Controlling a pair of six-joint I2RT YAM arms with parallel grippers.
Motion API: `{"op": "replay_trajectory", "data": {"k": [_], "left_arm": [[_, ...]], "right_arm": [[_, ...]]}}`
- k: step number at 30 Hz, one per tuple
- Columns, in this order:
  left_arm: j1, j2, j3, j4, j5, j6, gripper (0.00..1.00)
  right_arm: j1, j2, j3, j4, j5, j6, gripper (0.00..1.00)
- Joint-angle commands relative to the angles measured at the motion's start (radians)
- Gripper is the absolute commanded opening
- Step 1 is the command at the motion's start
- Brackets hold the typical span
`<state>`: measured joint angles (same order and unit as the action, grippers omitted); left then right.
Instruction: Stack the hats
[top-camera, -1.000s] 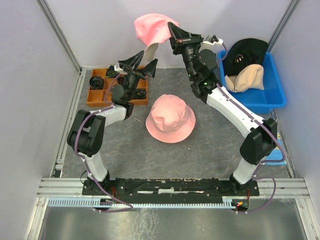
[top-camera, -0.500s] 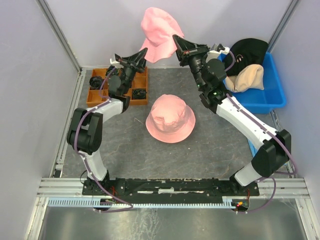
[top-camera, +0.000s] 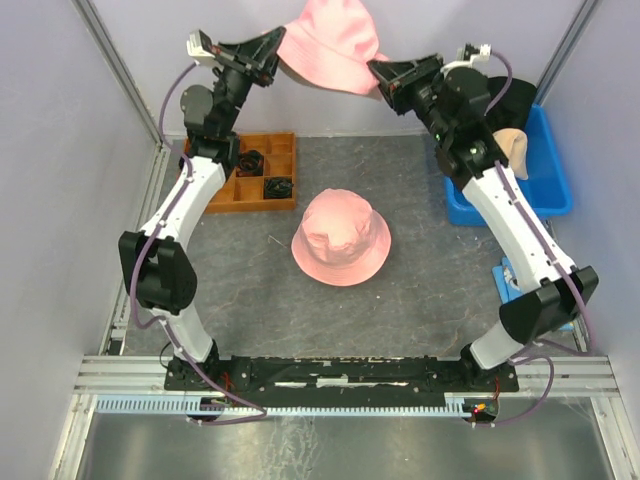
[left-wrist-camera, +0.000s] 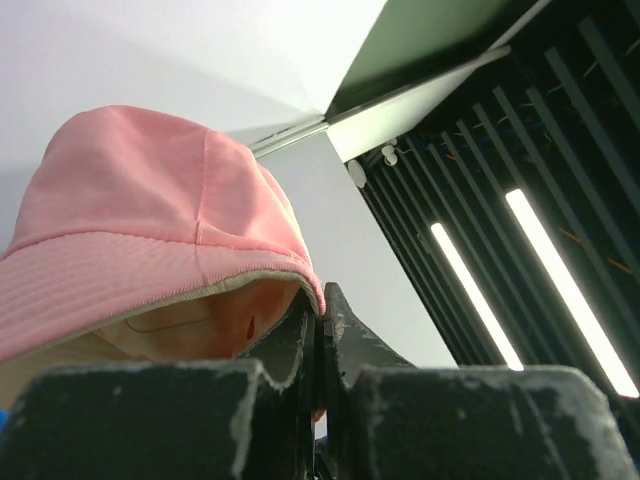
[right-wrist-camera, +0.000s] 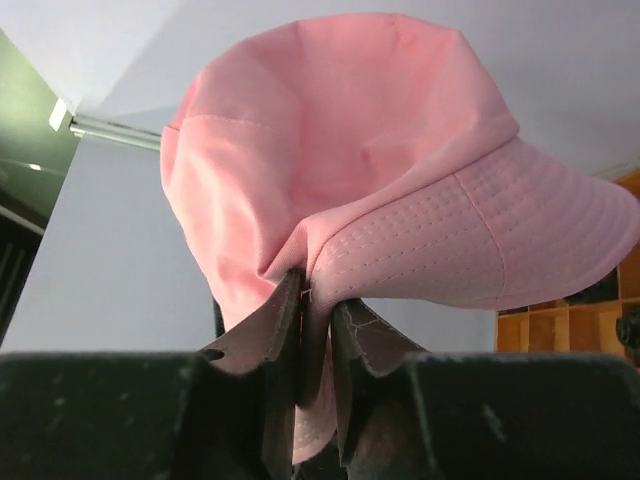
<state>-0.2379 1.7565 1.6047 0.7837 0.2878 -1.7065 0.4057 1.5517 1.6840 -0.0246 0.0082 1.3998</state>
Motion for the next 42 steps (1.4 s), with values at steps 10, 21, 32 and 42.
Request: {"op": "replay_trajectory", "data": {"k": [10,21,32,42], "left_arm": [[0.017,0.267,0.574,-0.3,-0.055,0.148,0.03],[0.017,0.31,0.627,-0.349,-0.061,0.177,0.03],[0.017,0.356,0.679,-0.371,-0.07,0.165,0.03],[0.013,0.344,0.691,-0.388,-0.067,0.154,0.03]], "right_arm": [[-0.073,0.177,0.202,-0.1,-0.316,-0.09,0.83],[-0.059,0.215,0.375,-0.553,-0.357,-0.373,0.9],[-0.022,0.056,0.092,-0.566,-0.286,-0.312,0.64],[0.071,0.167,0.249,-0.663,-0.16,-0.457,0.91]]}}
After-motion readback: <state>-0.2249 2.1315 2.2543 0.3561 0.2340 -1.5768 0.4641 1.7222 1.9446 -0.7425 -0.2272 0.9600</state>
